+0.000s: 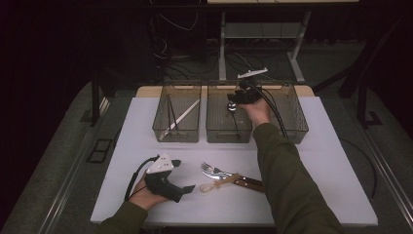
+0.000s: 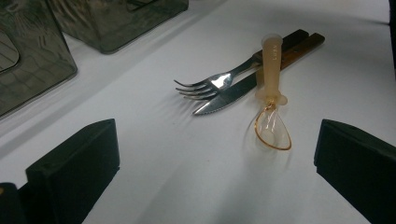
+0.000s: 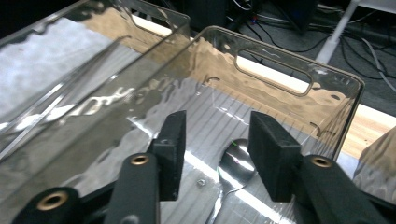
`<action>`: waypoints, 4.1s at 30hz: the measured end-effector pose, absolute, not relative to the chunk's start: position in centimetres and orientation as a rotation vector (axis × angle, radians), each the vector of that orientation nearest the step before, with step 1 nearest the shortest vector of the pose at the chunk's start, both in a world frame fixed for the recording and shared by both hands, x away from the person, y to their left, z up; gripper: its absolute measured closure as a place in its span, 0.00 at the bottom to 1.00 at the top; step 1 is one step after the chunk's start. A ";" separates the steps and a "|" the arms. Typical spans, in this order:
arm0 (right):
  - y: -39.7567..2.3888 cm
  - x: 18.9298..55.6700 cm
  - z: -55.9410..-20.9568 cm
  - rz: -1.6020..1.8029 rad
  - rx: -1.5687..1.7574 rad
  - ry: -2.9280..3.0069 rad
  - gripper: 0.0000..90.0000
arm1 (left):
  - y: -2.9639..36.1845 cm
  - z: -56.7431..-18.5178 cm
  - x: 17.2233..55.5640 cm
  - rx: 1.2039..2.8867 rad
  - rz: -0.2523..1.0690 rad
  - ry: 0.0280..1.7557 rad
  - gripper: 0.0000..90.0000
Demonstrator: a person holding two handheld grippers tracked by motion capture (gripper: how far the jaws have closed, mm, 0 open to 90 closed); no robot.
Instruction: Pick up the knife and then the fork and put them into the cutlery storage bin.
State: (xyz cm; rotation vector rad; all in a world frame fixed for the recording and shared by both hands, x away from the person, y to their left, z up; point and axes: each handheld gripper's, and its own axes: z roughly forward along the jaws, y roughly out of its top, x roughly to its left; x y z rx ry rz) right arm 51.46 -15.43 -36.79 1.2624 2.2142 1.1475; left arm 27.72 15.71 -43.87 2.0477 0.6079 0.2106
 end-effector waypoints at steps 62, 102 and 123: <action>-16.8 32.2 -43.7 1.124 0.450 2.904 0.61 | 15.7 -44.0 27.5 2.058 0.209 0.621 0.00; -18.9 32.4 -41.2 1.319 0.447 2.777 0.82 | 15.7 -43.9 27.5 2.062 0.212 0.615 0.00; -22.6 35.4 -37.8 1.383 0.782 2.412 0.82 | 15.7 -44.0 27.6 2.072 0.214 0.616 0.00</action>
